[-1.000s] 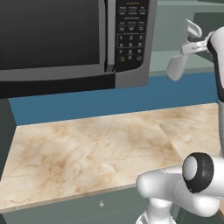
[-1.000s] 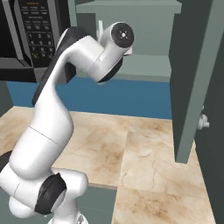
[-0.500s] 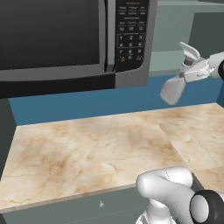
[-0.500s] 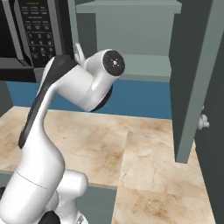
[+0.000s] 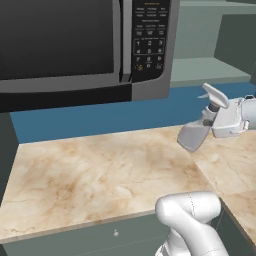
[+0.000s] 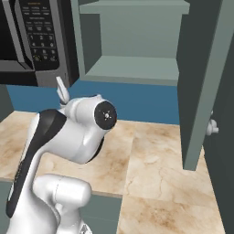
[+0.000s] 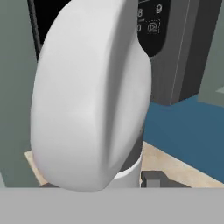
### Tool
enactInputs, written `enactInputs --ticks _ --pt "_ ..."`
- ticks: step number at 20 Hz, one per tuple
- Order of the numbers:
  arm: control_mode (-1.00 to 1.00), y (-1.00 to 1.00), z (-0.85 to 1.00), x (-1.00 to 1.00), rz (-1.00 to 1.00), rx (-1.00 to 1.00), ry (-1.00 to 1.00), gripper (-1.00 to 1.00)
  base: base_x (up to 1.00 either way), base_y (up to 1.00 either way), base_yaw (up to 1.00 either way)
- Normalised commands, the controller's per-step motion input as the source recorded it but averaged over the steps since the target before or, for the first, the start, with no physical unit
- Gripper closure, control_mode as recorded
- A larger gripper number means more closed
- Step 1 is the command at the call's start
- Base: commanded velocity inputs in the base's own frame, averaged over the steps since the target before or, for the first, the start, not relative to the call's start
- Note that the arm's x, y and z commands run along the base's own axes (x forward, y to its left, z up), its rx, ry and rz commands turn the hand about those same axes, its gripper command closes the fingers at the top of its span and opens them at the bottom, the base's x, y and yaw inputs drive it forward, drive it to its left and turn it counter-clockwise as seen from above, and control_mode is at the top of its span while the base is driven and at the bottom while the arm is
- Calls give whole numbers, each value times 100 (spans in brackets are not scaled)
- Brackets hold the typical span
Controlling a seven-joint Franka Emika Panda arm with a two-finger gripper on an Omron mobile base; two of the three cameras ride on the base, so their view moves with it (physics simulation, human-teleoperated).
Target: Move the cutting board and knife to the sink. Then move spray from the cabinet to the counter.
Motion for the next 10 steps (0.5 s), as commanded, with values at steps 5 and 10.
enactInputs --ticks 5,10 --pt "-100 30 -52 -52 7 0 -7 100 0 0 0" --pt "-100 5 -16 -22 0 0 0 100 0 0 0"
